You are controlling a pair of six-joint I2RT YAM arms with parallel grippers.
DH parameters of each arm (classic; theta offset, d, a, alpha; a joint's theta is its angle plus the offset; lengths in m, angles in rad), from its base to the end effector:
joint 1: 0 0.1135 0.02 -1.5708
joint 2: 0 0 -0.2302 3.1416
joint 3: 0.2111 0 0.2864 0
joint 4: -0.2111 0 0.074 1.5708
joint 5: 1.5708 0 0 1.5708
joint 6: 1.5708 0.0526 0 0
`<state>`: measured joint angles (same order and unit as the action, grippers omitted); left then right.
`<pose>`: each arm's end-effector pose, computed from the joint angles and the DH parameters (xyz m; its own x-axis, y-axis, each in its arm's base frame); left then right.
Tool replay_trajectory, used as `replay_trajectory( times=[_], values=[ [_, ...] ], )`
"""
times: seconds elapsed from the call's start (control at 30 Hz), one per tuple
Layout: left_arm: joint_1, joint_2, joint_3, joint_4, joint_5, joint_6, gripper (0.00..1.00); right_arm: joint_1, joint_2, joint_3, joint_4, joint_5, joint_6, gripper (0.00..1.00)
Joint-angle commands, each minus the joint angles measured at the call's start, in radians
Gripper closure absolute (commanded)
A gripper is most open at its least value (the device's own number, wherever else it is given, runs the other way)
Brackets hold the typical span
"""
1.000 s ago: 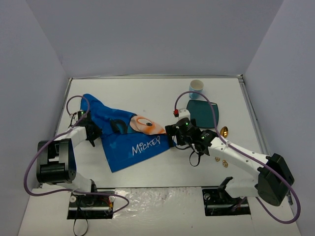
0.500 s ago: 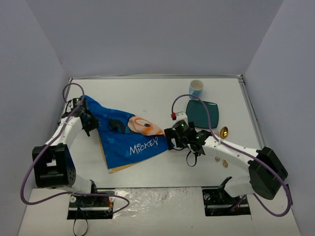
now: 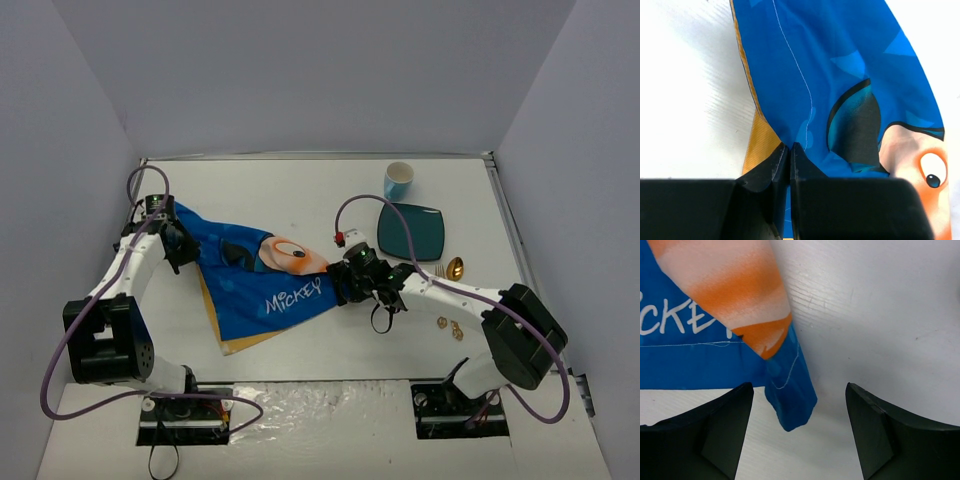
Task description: Set the dinner table for one person
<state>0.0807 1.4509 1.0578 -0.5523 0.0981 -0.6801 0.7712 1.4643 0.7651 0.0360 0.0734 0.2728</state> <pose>0.3474 0.0229 0.1878 -0.6138 -0.6775 -0.4052 -0.5261 0.7338 -0.4299 0.2523 0.2399 0.1302 -0.6013 -0.2097 -0.7711 -0.5106 0.8431 0.1688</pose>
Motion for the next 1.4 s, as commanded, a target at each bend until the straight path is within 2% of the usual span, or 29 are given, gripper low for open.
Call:
replay_trajectory(
  times=[0.0,0.1,0.3,0.5,0.63,0.73,1.23,1.37],
  values=[
    [0.001,-0.042,-0.008,-0.029,-0.053,0.021,1.00,-0.003,-0.015,0.001,0.071,-0.032,-0.012,0.30],
    [0.001,-0.044,-0.046,-0.014,-0.069,0.008,0.99,-0.004,-0.017,0.000,0.070,-0.033,-0.013,0.29],
    [0.001,-0.035,-0.117,0.022,-0.088,-0.013,0.86,-0.004,-0.028,-0.001,0.068,-0.032,-0.011,0.26],
    [0.002,-0.027,-0.138,0.040,-0.087,-0.016,0.81,-0.004,-0.037,-0.008,0.065,-0.030,-0.011,0.25],
    [0.002,-0.018,-0.144,0.046,-0.087,-0.020,0.84,-0.003,-0.047,-0.016,0.065,-0.027,-0.011,0.24],
    [0.002,-0.021,-0.127,0.034,-0.086,-0.019,1.00,-0.004,-0.054,-0.020,0.064,-0.026,-0.011,0.25],
    [0.002,-0.081,0.048,-0.066,-0.072,0.008,1.00,-0.004,-0.019,-0.004,0.095,-0.032,-0.052,0.30],
    [0.001,-0.086,0.082,-0.085,-0.066,0.015,1.00,-0.005,-0.005,0.011,0.097,-0.029,-0.063,0.40]
  ],
)
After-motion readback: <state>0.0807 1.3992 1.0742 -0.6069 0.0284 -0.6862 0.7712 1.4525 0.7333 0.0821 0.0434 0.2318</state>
